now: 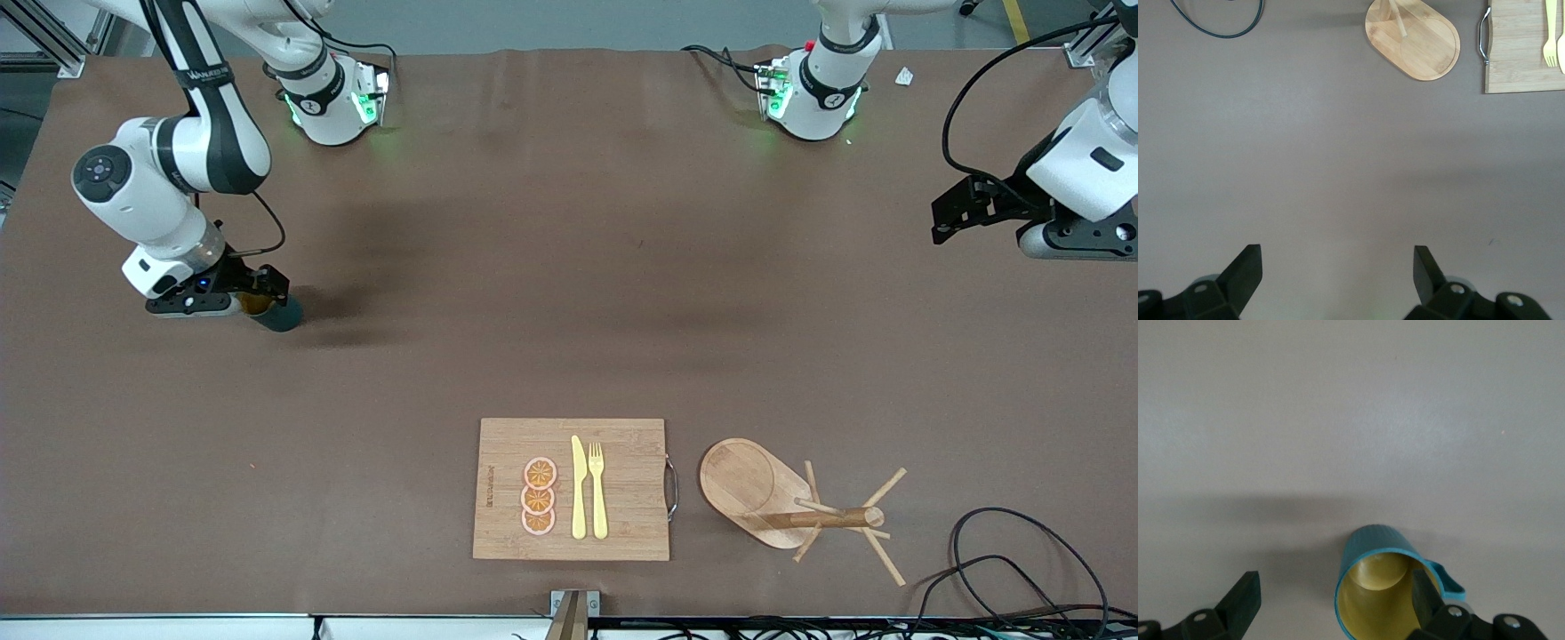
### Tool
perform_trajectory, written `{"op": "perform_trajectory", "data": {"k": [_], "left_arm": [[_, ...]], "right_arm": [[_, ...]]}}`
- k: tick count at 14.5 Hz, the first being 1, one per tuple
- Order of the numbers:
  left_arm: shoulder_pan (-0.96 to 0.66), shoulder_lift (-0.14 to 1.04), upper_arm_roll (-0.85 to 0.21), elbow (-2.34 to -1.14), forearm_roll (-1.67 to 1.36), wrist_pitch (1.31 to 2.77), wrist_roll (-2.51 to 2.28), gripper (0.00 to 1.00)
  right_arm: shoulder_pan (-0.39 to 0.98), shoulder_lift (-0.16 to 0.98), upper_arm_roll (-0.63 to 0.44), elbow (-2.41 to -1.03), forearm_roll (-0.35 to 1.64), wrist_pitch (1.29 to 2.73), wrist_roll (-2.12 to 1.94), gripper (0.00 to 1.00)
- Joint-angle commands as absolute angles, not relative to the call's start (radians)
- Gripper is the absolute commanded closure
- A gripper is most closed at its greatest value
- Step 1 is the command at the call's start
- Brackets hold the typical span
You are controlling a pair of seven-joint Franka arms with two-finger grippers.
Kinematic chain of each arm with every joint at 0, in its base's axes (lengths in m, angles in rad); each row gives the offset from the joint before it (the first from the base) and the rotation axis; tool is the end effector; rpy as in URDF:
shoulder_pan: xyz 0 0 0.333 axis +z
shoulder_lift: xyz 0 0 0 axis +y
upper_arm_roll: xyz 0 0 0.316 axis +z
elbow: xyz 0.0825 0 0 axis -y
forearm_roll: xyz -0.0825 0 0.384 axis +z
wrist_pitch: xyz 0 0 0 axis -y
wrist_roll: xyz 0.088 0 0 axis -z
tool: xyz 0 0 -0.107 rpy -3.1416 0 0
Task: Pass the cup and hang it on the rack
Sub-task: 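Lower the right gripper over the mug rim and close on it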
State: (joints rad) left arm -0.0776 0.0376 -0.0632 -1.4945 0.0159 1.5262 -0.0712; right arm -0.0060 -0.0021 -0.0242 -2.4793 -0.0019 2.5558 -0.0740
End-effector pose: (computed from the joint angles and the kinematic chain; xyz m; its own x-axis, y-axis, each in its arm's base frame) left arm 0.5570 -0.0764 0.6355 0.9976 -0.0688 -0.0048 -0.0689 -0.9975 -0.0139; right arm 0.4795 -0.0145 0.2980 0.9959 0.0455 0.0782 0.0451 -0.9990 0.0069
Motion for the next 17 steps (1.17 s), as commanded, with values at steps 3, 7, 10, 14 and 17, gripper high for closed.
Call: {"op": "perform_trajectory", "data": {"k": [3,7,10,14,17], "left_arm": [[-0.075,0.037,-0.064,-1.482,0.008,1.514,-0.057,0.0],[-0.074,0.038,-0.064,-1.48,0.008,1.514,-0.057,0.0],[-0.084,0.038,-0.064,-1.485,0.008,1.514,-0.077,0.0],[-0.083,0.043,-0.064,-1.483,0.008,1.509,-0.075,0.0],[-0.075,0.041,-0.064,-1.486,0.008,1.509,-0.058,0.0]], "right_arm": [[-0.006,-0.005,-0.021,-2.511,0.014,2.574,-0.072,0.0],[0.0,0.017,-0.021,-2.522,0.014,2.577,-0.072,0.0],[0.009,0.032,-0.021,-2.526,0.014,2.577,-0.072,0.0],[0.006,0.06,-0.021,-2.53,0.014,2.612,-0.072,0.0],[0.003,0.077,-0.021,-2.53,0.015,2.634,-0.072,0.0]]}}
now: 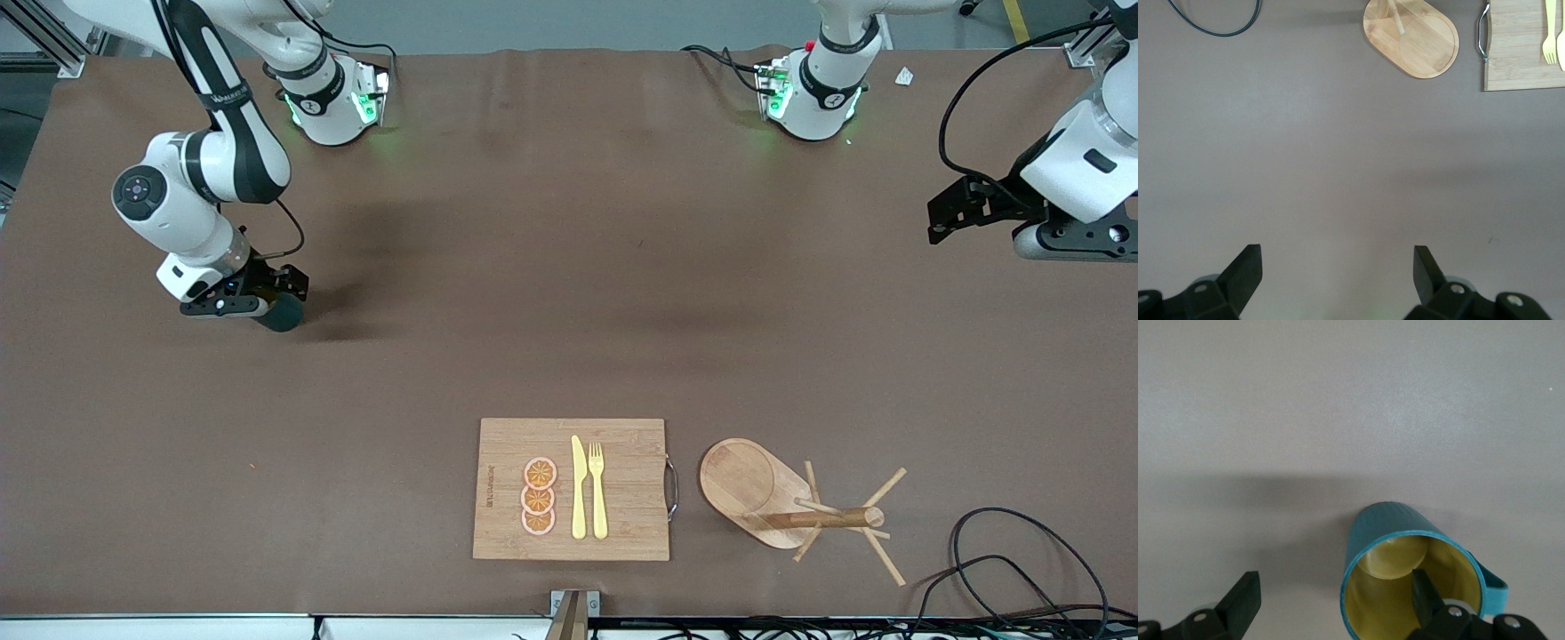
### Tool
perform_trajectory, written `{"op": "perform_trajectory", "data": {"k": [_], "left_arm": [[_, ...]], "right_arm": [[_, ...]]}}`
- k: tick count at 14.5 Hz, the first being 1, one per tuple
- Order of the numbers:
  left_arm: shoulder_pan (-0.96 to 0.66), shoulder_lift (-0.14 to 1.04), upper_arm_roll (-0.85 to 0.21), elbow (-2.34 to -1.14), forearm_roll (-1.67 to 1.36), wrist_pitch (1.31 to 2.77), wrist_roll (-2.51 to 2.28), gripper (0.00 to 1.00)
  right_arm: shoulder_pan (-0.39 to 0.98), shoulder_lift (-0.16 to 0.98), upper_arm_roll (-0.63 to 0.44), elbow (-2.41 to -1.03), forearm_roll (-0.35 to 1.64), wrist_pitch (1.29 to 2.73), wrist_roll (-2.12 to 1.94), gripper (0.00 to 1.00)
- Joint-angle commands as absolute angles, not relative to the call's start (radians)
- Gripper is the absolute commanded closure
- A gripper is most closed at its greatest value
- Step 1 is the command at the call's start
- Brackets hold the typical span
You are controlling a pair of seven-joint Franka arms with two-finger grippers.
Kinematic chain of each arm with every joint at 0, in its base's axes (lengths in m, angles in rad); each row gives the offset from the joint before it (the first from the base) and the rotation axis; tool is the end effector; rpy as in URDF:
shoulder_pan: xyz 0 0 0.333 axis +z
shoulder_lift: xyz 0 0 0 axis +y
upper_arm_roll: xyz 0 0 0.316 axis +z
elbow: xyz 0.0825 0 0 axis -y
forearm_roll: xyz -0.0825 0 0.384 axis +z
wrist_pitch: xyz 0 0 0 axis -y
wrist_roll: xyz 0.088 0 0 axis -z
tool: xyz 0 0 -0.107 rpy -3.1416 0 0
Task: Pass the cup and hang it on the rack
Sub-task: 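Lower the right gripper over the mug rim and close on it, then lift the teal mug with the right gripper and carry it toward the table middle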
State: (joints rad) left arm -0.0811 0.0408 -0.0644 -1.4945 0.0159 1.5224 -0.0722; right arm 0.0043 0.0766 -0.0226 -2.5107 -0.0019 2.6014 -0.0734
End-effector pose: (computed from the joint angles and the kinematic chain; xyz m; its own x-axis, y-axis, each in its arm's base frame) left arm 0.5572 -0.0790 0.6334 0.9973 -0.0724 -0.0118 -0.0726 -0.9973 -0.0141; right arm 0.4681 -0.0086 0.2529 0.9983 0.0568 0.0139 0.0567 -0.9984 0.0038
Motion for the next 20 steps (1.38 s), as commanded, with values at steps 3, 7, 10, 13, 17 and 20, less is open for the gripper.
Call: {"op": "perform_trajectory", "data": {"k": [3,7,10,13,17,20], "left_arm": [[-0.075,0.041,-0.064,-1.485,0.008,1.494,-0.06,0.0],[-0.071,0.021,-0.063,-1.477,0.006,1.483,-0.055,0.0],[-0.074,0.028,-0.06,-1.479,0.008,1.483,-0.057,0.0],[-0.077,0.032,-0.063,-1.48,0.006,1.482,-0.057,0.0],[-0.08,0.034,-0.064,-1.482,0.006,1.482,-0.054,0.0],[-0.086,0.035,-0.064,-1.483,0.006,1.482,-0.055,0.0]], "right_arm": [[-0.002,0.092,-0.021,-2.53,0.015,2.66,-0.072,0.04],[-0.003,0.106,-0.021,-2.528,0.014,2.663,-0.071,0.22],[-0.047,0.124,-0.02,-2.53,0.015,2.684,-0.069,0.36],[-0.057,0.126,-0.02,-2.53,0.015,2.684,-0.069,0.58],[-0.055,0.124,-0.02,-2.536,0.02,2.683,-0.064,0.75],[-0.052,0.123,-0.018,-2.54,0.021,2.678,-0.051,0.94]]}}
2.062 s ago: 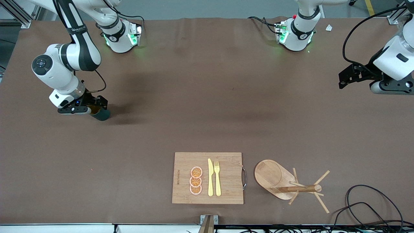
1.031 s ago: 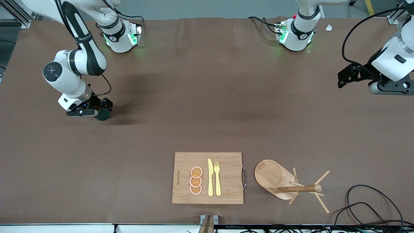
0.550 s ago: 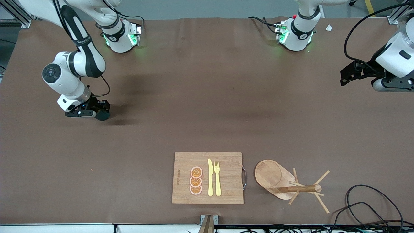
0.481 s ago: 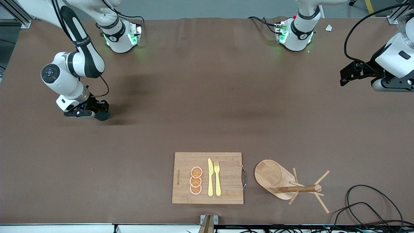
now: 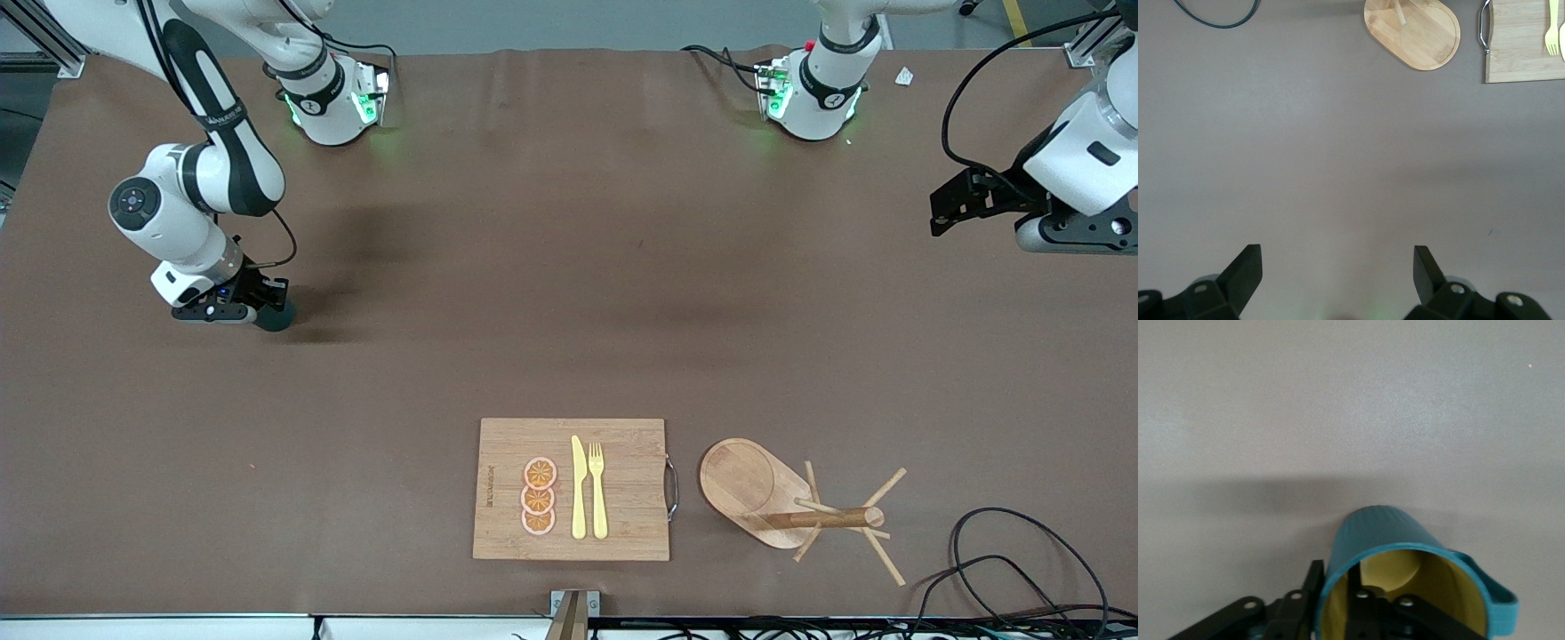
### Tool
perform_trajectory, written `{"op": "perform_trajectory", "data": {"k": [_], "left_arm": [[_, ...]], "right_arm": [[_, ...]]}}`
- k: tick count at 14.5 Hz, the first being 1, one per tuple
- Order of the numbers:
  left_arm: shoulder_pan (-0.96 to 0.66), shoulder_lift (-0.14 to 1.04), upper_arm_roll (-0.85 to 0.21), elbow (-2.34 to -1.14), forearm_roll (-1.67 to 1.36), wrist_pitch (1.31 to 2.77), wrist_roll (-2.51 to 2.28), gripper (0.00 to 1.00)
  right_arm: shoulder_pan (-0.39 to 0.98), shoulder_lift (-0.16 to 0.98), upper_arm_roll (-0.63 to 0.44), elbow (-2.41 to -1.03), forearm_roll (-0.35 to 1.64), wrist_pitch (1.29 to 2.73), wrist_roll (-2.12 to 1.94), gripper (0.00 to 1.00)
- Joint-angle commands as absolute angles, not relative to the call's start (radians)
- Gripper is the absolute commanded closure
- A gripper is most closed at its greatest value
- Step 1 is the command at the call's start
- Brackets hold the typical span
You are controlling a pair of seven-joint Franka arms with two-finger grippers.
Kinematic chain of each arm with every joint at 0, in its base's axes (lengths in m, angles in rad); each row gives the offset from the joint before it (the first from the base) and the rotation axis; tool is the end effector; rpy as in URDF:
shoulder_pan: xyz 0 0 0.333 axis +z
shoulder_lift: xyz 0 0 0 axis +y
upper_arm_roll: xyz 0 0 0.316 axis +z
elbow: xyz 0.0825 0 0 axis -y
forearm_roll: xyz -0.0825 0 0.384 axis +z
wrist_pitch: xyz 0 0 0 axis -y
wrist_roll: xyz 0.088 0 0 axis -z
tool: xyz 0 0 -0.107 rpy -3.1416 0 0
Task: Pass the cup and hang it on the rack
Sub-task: 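Lift the teal mug with the right gripper and carry it toward the table middle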
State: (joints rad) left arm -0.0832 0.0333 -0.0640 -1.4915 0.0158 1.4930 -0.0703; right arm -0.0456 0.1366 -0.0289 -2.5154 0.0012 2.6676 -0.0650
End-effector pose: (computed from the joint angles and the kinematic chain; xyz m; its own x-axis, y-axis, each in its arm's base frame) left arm 0.5516 -0.0793 0.6365 0.9967 -0.0756 -0.0307 -0.0761 -0.9970 -0.0158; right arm 0.4665 -0.0351 0.2291 0.9998 -0.0102 0.0154 -0.0103 -0.9999 0.0044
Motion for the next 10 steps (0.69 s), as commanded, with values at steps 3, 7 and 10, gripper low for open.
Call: {"op": "perform_trajectory", "data": {"k": [3,7,10], "left_arm": [[-0.086,0.035,-0.064,-1.483,0.006,1.48,-0.055,0.0],[-0.086,0.035,-0.064,-1.483,0.006,1.482,-0.055,0.0],[-0.092,0.038,-0.066,-1.48,0.006,1.482,-0.055,0.0]], "right_arm": [[0.036,0.106,-0.018,-2.533,0.021,2.59,0.119,1.0],[0.294,0.026,-0.017,-2.501,0.02,2.446,0.56,1.0],[0.481,0.014,-0.015,-2.383,0.02,2.32,0.864,1.0]]}}
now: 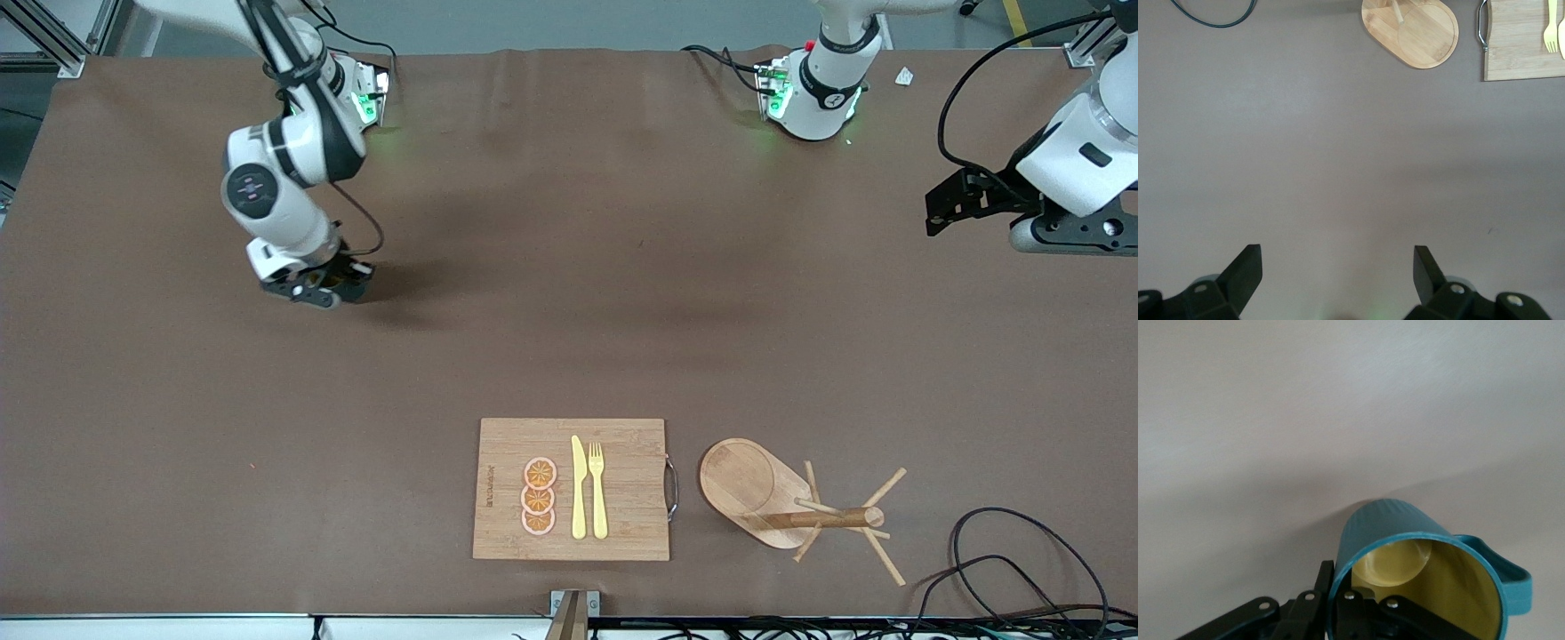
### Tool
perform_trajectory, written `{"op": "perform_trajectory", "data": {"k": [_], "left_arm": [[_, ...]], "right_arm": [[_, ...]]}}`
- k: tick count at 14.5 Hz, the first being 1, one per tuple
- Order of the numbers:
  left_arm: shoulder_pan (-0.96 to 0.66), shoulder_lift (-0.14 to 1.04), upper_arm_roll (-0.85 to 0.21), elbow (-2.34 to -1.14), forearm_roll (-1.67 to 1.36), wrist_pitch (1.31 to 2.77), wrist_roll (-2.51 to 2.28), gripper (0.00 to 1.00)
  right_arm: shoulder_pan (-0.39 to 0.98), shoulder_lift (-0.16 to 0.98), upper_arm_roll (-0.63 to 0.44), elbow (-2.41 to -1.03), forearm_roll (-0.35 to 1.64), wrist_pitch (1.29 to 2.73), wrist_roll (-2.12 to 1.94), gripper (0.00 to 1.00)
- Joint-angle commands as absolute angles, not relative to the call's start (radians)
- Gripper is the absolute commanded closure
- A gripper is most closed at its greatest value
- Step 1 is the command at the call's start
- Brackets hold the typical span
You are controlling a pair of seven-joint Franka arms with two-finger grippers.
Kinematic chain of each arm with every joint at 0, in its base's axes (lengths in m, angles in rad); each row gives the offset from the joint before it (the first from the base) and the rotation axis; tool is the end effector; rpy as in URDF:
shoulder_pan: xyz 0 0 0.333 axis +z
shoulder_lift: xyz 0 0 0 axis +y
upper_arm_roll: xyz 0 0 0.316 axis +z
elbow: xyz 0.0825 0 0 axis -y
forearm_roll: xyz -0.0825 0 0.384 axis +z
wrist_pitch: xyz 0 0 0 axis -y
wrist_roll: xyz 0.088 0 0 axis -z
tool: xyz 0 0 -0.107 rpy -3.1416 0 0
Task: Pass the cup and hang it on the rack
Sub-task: 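Lift the teal mug with the right gripper and carry it toward the table middle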
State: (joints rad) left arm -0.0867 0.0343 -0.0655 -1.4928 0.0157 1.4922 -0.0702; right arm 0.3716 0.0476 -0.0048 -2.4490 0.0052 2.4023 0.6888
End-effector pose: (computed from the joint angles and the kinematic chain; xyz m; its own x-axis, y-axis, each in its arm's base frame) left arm 0.5514 -0.0821 0.6352 0.9962 -0.0806 -0.0338 -0.0812 -0.9966 -0.0158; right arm 0.4404 0.1692 0.2726 0.9440 -0.3214 -0.0745 -0.3177 -0.9464 0.0576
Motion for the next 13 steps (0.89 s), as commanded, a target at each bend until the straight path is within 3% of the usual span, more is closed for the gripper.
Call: {"op": "perform_trajectory", "data": {"k": [1,5,9,13], "left_arm": [[-0.092,0.04,-0.066,-1.482,0.006,1.482,-0.057,0.0],[-0.089,0.043,-0.066,-1.48,0.006,1.482,-0.055,0.0],[-0.072,0.046,-0.063,-1.479,0.006,1.485,-0.055,0.0],[-0.066,0.051,-0.055,-1.48,0.008,1.488,-0.06,0.0]], "right_arm": [[0.55,0.017,-0.017,-2.331,0.018,2.289,0.97,1.0],[0.707,0.145,-0.017,-2.073,0.018,2.142,1.253,1.0],[0.797,0.259,-0.017,-1.909,0.018,2.138,1.475,1.0],[0.906,0.476,-0.017,-1.656,0.02,2.14,1.73,1.0]]}}
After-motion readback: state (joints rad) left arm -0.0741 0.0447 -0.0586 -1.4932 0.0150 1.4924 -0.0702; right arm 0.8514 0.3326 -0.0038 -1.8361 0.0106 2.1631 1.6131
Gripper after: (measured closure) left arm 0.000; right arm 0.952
